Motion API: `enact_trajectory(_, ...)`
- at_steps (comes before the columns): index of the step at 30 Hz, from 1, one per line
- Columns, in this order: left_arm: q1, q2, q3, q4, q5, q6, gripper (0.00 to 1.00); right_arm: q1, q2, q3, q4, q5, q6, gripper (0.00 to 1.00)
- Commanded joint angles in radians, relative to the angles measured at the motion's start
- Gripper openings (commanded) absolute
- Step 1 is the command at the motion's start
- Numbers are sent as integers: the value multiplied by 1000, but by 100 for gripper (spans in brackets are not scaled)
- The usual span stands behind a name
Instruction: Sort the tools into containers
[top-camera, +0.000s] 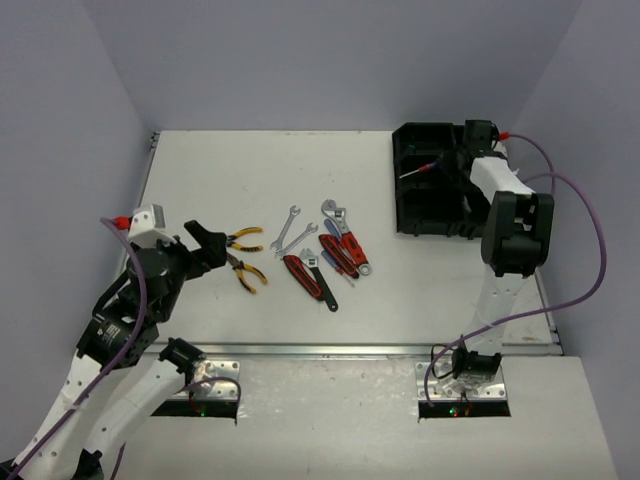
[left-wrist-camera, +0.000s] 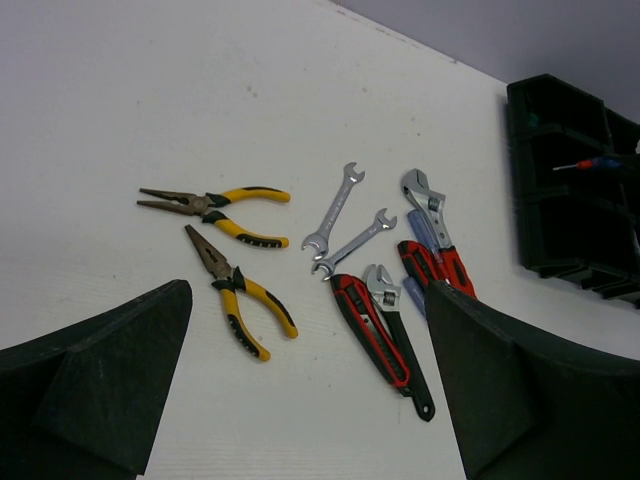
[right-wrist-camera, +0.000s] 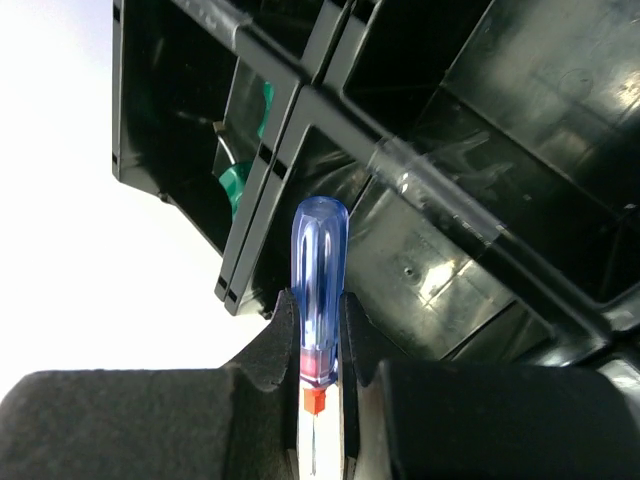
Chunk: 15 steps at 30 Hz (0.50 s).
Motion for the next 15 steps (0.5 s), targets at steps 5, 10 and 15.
enact_trajectory(5, 12, -45, -2, 45, -6, 9, 100, 9, -75, -18, 14, 48, 37, 42)
enact_trajectory(10, 12, -57, -3, 45, -8, 9, 100, 12, -96, 6, 11, 6, 2, 66)
enact_trajectory(15, 12, -63, -3, 46, -8, 7, 100, 56, -104, 100, 27, -128, -119, 70)
